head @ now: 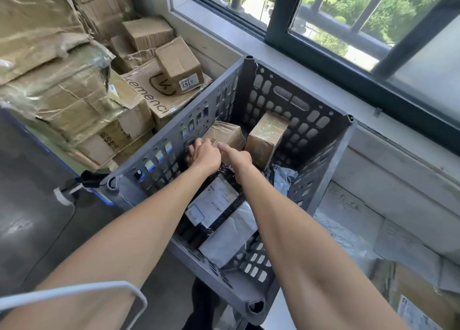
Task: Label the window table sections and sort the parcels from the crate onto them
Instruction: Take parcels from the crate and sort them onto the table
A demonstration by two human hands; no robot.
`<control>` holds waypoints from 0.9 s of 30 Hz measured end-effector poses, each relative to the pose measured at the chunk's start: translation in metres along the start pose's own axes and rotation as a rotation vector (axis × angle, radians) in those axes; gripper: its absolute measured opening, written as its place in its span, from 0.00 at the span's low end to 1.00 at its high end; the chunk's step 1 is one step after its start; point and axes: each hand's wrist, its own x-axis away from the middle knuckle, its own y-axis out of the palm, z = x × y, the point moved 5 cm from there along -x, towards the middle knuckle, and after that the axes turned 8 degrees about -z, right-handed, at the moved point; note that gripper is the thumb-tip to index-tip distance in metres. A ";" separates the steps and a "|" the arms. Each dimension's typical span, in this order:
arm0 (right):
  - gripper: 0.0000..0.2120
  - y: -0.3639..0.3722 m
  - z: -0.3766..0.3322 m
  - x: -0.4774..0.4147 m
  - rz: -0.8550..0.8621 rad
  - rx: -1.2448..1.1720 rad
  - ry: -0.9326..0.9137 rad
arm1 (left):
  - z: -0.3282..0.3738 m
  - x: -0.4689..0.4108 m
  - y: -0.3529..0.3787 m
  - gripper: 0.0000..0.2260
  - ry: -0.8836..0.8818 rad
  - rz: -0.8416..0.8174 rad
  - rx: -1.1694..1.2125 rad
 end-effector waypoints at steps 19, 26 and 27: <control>0.10 -0.042 -0.047 0.087 -0.277 -0.573 -0.285 | 0.072 0.041 -0.091 0.10 0.361 0.304 0.388; 0.12 -0.092 -0.055 0.110 -0.290 -0.764 -0.300 | 0.080 0.059 -0.055 0.20 0.159 -0.401 0.786; 0.10 -0.097 -0.055 0.112 -0.275 -0.742 -0.306 | 0.084 0.064 -0.050 0.18 0.164 -0.489 0.828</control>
